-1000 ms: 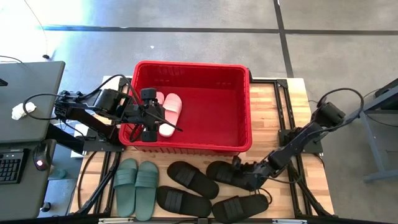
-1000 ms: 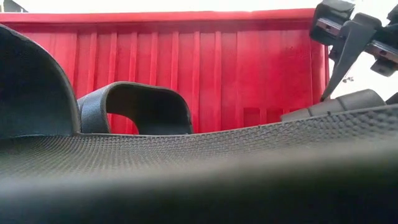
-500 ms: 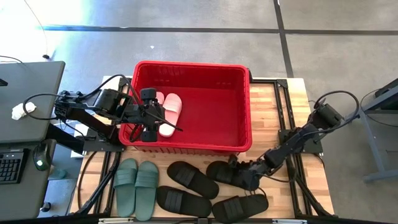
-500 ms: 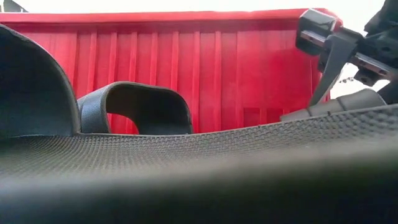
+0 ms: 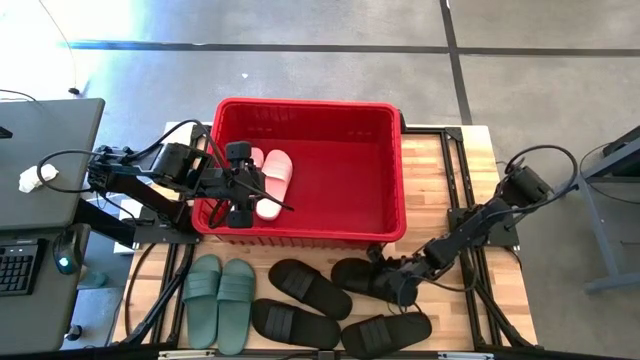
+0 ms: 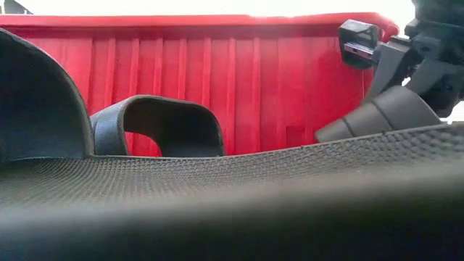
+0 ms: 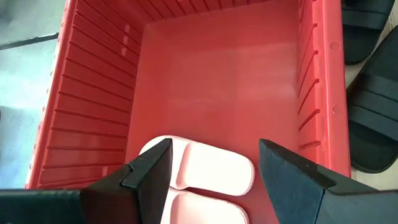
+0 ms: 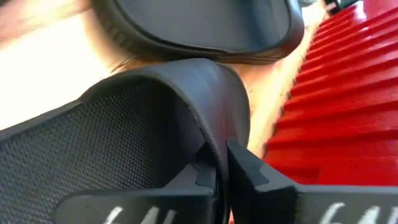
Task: Pick and place slides into bin
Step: Put the black slide into the red bin
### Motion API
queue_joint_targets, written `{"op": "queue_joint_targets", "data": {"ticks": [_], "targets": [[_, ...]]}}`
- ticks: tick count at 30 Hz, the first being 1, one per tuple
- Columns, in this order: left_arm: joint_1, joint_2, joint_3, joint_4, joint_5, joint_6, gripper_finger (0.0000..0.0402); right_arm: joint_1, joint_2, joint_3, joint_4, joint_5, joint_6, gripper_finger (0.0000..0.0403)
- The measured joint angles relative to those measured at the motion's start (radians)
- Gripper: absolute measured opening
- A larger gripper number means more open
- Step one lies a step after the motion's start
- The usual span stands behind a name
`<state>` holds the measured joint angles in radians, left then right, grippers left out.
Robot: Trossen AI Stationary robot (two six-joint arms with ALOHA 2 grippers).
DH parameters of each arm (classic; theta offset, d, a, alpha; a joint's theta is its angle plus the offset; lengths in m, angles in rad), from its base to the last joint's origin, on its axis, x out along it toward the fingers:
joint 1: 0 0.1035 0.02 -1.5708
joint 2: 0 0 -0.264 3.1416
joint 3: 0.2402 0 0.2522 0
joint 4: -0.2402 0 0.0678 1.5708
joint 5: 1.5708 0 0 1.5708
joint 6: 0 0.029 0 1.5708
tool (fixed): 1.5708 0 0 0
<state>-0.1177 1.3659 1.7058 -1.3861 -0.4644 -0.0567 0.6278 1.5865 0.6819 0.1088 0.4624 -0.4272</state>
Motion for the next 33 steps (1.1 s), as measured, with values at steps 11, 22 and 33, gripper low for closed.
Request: {"op": "queue_joint_targets", "data": {"ticks": [11,22,33], "targets": [[0.0,0.0,0.0,0.0,0.0,0.0,0.0221,0.087,-0.121,-0.001,-0.095,0.042,0.172,0.0001],[0.0,0.0,0.0,0.0,0.0,0.009,0.0221,0.187,-0.268,-0.001,-0.08,-0.079,0.461,0.0],[0.0,0.0,0.0,0.0,0.0,0.029,0.0221,0.203,-0.469,0.055,0.062,-0.135,0.442,0.0]]}}
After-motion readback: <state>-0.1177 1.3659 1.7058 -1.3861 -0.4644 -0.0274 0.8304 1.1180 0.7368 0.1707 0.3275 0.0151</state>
